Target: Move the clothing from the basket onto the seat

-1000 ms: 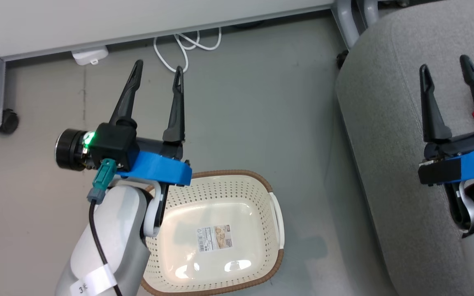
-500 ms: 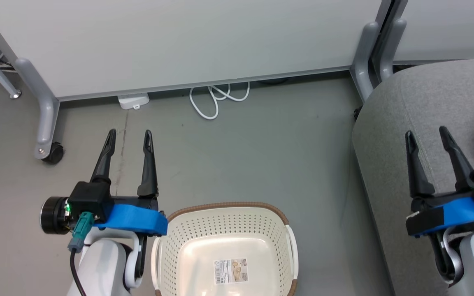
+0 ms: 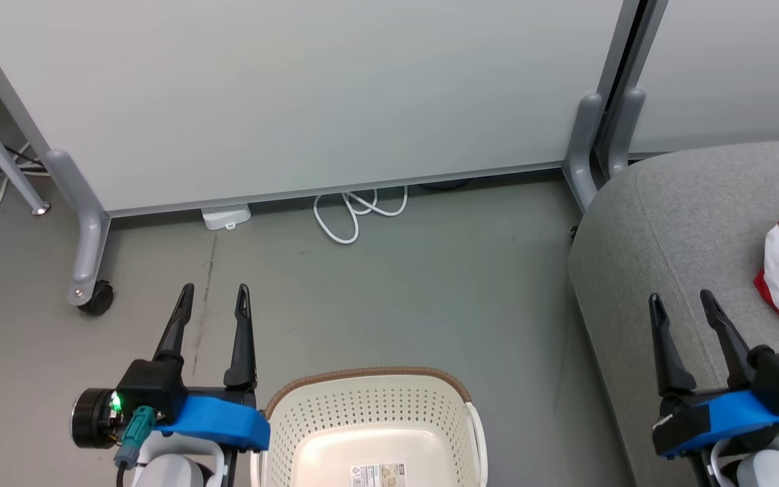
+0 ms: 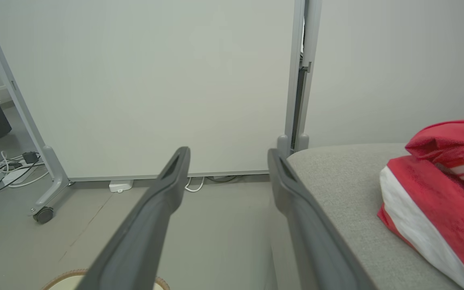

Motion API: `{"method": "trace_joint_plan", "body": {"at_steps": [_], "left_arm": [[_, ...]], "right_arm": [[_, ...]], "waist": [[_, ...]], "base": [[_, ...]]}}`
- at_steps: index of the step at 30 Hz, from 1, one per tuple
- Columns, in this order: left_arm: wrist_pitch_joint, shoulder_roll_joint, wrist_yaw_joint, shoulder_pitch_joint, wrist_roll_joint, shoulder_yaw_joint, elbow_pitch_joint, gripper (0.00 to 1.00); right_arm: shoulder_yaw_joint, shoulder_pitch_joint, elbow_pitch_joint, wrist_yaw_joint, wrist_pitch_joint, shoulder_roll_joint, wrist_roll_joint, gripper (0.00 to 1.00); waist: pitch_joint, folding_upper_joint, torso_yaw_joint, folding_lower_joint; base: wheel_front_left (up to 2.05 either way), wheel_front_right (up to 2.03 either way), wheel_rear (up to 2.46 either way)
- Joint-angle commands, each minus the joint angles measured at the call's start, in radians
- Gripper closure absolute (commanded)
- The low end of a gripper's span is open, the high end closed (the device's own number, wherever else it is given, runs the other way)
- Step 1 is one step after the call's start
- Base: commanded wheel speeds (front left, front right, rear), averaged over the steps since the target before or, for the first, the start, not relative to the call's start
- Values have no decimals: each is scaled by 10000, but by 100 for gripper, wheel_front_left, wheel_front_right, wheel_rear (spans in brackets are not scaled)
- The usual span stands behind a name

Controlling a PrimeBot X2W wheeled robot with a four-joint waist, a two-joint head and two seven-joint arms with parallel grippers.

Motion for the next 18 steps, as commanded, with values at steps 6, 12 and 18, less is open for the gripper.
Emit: {"method": "trace_joint_plan", "body": {"at_steps": [6, 12, 18], "left_arm": [[-29, -50, -174, 372, 135, 191, 55, 0], [-29, -83, -248, 492, 167, 222, 75, 0], [-29, -96, -298, 617, 174, 200, 123, 0]], "right_arm": [[-60, 574, 97, 1, -6, 266, -7, 0], [-93, 812, 109, 1, -4, 400, -43, 0], [-92, 921, 172, 1, -4, 517, -46, 0]], "waist": [[-272, 0, 90, 2], [-362, 0, 131, 2], [-448, 0, 144, 2]], "base": [[0, 0, 0], [0, 0, 0], [0, 0, 0]]}}
